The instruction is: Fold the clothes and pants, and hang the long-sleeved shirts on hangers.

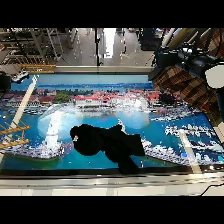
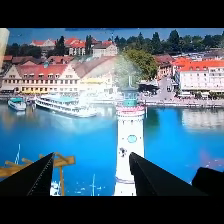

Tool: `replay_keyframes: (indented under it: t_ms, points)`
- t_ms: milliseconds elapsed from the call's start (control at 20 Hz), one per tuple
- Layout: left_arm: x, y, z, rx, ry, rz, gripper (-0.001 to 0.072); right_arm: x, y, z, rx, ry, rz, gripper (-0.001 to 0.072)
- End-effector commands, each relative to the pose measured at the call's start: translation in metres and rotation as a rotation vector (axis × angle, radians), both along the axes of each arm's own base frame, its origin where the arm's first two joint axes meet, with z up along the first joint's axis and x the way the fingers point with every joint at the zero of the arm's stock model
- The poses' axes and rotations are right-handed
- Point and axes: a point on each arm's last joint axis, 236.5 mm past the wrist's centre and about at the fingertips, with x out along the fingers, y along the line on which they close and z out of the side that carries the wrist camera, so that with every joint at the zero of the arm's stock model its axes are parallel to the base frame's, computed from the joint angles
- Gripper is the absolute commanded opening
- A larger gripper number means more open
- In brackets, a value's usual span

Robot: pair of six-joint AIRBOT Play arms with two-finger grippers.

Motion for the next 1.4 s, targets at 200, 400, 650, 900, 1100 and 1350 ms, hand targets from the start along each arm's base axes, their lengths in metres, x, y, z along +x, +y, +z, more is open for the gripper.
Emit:
replay_keyframes:
  t_ms: [200,400,650,900,1100,1350]
  points:
    - [0.0,0.0,0.0,0.0,0.001,0.001,0.0502,0.0,0.0,0.0,-0.001,0.0,0.001,0.0703]
    - [0.046,-0.01,0.057,0.099,-0.284,-0.102,0.0503,0.0,0.0,0.0,-0.001,0.0,0.001,0.0703]
    - [0.068,-0.025,0.084,0.074,-0.433,-0.151,0.0503,0.003,0.008,0.022,0.078,-0.075,0.015,0.0703]
    - [0.051,-0.053,0.054,-0.105,-0.304,-0.195,0.0502,-0.029,0.024,0.064,0.202,-0.125,0.087,0.0703]
    - [0.013,-0.089,-0.007,-0.234,0.001,-0.289,0.064,-0.088,0.018,0.019,0.061,0.14,0.115,0.0704]
    - [-0.011,-0.144,-0.052,-0.379,0.244,-0.488,0.0647,-0.158,-0.013,-0.1,-0.154,0.689,0.1,0.0676]
